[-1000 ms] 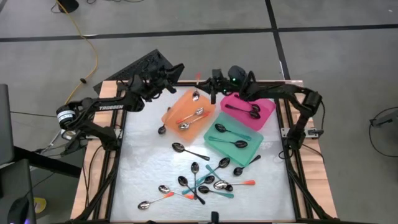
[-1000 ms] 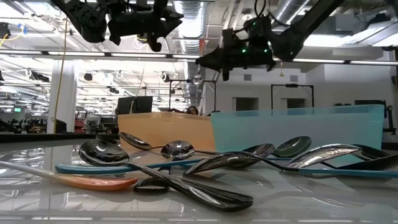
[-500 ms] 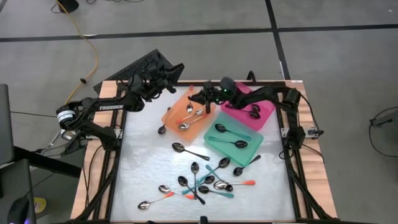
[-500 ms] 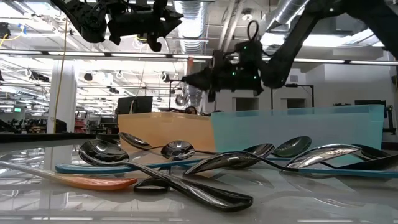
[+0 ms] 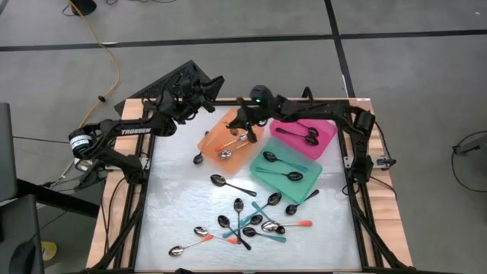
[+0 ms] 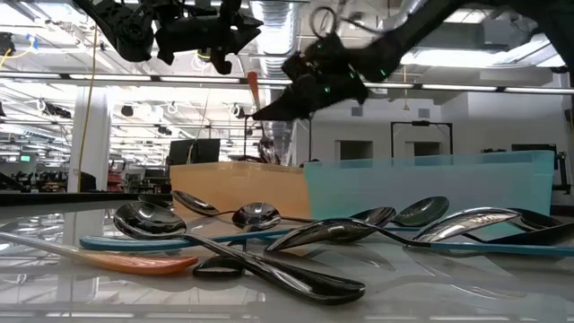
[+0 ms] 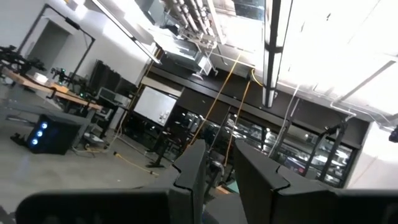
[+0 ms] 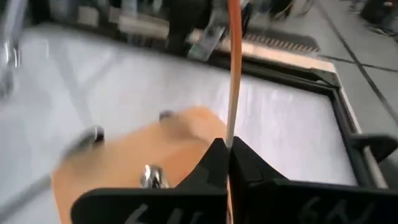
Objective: Sort silverware by color (type)
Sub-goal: Put the orange spoon into the orange bin
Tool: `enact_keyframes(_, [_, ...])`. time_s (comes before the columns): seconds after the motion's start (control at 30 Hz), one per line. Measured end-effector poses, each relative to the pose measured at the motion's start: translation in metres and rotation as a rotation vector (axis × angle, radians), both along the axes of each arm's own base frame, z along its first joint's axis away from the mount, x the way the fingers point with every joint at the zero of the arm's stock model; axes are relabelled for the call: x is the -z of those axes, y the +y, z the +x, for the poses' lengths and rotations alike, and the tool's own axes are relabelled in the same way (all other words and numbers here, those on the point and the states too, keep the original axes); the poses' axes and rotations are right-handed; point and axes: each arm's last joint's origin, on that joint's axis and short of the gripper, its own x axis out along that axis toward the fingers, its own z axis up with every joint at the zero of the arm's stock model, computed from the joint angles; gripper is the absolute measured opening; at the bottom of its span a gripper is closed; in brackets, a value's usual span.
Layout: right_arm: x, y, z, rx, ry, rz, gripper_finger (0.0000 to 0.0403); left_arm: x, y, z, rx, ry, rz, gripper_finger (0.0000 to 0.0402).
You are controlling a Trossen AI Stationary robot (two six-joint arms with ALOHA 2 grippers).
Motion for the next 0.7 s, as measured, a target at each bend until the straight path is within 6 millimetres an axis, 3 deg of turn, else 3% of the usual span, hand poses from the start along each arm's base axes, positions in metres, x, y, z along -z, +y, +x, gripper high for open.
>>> enact_keyframes(0.2, [-0.002, 0.011, 0.018, -0.022, 0.141, -0.35, 0.0005, -0.002, 0.002, -0.003, -0.029, -0.028, 0.003, 0.0068])
enact_keyframes(0.33, [-0.006, 0.009, 0.016, -0.037, 0.203, -0.445, 0.0005, -0.004, 0.003, -0.005, -0.039, -0.065, -0.021, 0.0068])
enact_keyframes(0.5, [0.003, 0.011, 0.009, -0.085, 0.339, -0.558, 0.0004, -0.004, 0.004, -0.005, -0.027, -0.082, -0.048, 0.0068])
enact_keyframes(0.7, [0.001, 0.014, 0.012, -0.101, 0.329, -0.628, 0.0004, -0.004, 0.004, -0.005, -0.023, -0.083, -0.057, 0.0068])
